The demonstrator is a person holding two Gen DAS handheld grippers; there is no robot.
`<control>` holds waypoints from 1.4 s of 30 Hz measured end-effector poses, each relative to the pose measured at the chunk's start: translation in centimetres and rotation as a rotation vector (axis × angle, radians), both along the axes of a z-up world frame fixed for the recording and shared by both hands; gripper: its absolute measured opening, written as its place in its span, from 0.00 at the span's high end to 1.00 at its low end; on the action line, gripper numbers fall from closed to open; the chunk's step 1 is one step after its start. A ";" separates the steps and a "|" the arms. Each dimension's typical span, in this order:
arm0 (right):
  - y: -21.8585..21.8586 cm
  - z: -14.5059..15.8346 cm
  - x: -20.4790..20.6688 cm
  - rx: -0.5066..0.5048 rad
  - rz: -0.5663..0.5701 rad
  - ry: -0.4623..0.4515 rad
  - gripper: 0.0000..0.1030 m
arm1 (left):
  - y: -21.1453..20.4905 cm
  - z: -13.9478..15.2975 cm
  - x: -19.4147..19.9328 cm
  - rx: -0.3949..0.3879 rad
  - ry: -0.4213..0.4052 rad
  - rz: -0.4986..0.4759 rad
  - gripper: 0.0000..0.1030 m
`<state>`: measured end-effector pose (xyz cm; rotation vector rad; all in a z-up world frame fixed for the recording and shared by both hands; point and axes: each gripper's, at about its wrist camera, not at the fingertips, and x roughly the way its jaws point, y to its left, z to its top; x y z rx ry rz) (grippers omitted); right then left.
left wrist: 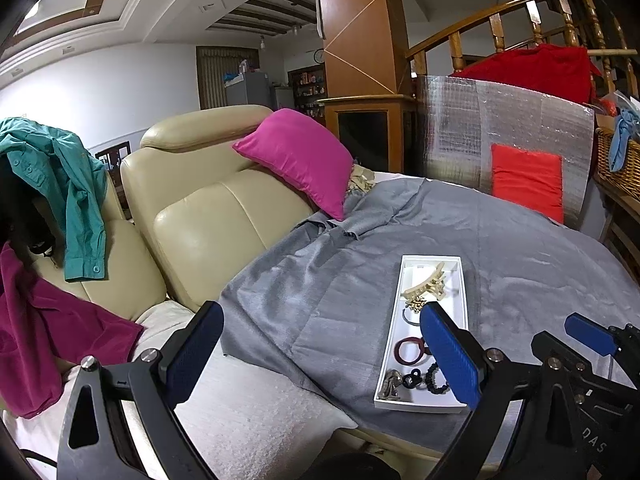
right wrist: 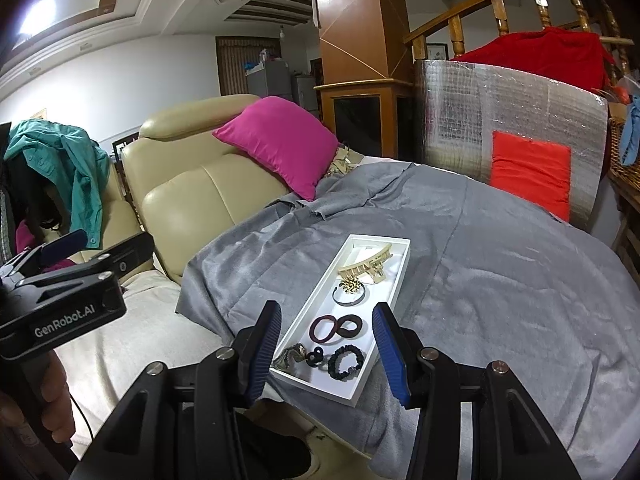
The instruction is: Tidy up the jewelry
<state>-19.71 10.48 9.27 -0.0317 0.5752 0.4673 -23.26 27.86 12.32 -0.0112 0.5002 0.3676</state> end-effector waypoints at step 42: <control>1.7 -1.3 1.9 0.017 0.024 0.047 0.50 | 2.8 -1.8 1.1 -0.112 0.044 -0.092 0.02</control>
